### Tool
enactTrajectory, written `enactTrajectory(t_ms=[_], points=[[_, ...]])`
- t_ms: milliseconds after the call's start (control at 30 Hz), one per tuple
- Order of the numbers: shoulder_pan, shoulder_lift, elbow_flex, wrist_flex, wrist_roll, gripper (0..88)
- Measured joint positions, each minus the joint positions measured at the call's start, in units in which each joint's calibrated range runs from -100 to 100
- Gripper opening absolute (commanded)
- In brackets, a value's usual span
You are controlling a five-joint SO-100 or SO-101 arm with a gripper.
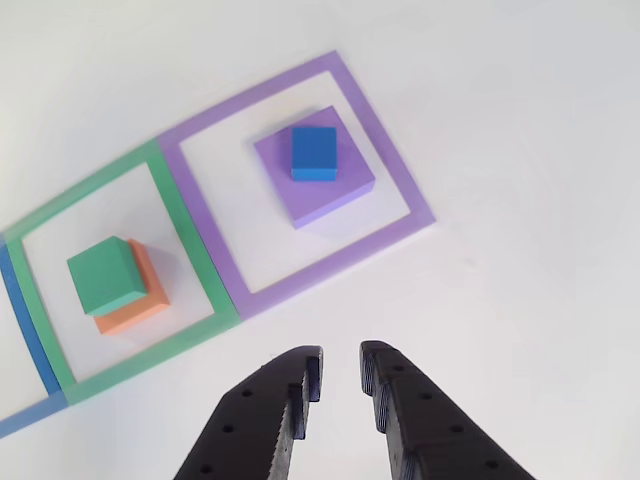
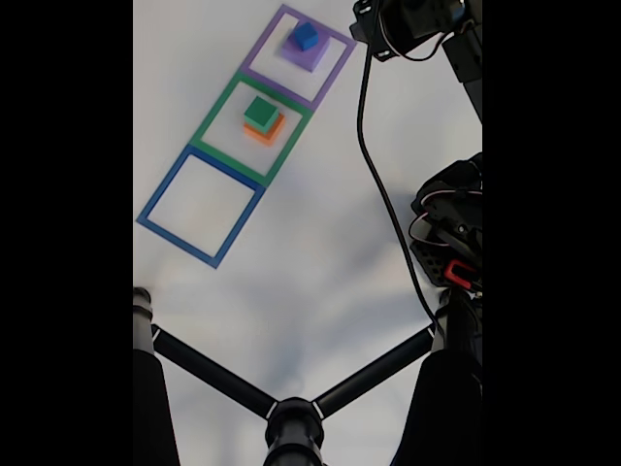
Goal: Tower of hanoi
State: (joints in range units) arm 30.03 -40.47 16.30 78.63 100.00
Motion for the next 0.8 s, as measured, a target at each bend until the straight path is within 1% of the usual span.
enactTrajectory(t_ms=[200, 367, 400, 500, 567, 633, 733, 800], points=[[1.65, 2.02, -11.87, 10.61, 0.0, 0.0], [2.92, 3.86, -17.03, 14.33, 0.0, 1.2], [3.01, 4.2, -17.55, 14.48, 0.0, 2.6], [3.11, 4.53, -17.29, 14.17, 0.0, 14.6], [3.4, 4.45, -14.8, 11.95, 0.0, 20.2], [3.89, 4.28, -9.89, 7.76, 0.0, 23.2], [4.66, 2.52, 0.69, -2.22, 0.0, 25.5], [5.05, 0.92, 9.55, -11.32, 0.0, 26.1]])
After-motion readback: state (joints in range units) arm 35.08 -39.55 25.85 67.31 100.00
